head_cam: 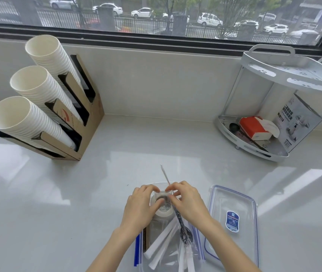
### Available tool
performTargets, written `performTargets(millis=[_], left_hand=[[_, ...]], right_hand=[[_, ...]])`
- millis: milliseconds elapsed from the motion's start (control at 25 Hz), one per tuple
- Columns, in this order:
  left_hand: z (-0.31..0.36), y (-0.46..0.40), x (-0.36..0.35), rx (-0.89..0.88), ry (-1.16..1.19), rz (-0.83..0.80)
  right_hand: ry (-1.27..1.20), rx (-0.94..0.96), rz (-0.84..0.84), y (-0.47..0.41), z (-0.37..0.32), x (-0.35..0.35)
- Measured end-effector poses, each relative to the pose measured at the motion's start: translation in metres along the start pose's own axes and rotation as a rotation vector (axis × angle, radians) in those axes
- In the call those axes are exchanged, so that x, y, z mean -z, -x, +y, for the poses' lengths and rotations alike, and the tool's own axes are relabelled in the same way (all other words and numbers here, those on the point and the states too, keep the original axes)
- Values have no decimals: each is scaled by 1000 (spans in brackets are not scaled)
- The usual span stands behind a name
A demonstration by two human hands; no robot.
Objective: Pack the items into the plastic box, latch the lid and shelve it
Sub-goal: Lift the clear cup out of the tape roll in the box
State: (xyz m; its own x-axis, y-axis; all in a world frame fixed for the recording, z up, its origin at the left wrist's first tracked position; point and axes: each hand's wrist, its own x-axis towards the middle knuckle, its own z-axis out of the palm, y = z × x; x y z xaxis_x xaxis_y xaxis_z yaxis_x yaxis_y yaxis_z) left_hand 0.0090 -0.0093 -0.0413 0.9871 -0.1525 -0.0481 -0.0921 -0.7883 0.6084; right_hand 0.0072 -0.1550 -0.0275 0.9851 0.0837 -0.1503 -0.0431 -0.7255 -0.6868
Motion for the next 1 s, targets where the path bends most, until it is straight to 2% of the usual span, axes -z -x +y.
performTargets(millis=[200, 360, 560, 720, 880, 1000], left_hand=[[3, 5, 2, 44, 276, 89], [1, 8, 13, 114, 475, 177], [-5, 11, 28, 135, 506, 223], [-8, 14, 31, 161, 526, 225], [-10, 17, 29, 170, 541, 233], [-11, 18, 29, 165, 538, 240]], right_hand=[[-97, 47, 55, 1, -4, 0], [-178, 8, 66, 5, -7, 2], [94, 92, -144, 16, -10, -11], [251, 50, -259, 24, -12, -20], [287, 70, -276, 25, -12, -24], [183, 84, -290, 25, -11, -21]])
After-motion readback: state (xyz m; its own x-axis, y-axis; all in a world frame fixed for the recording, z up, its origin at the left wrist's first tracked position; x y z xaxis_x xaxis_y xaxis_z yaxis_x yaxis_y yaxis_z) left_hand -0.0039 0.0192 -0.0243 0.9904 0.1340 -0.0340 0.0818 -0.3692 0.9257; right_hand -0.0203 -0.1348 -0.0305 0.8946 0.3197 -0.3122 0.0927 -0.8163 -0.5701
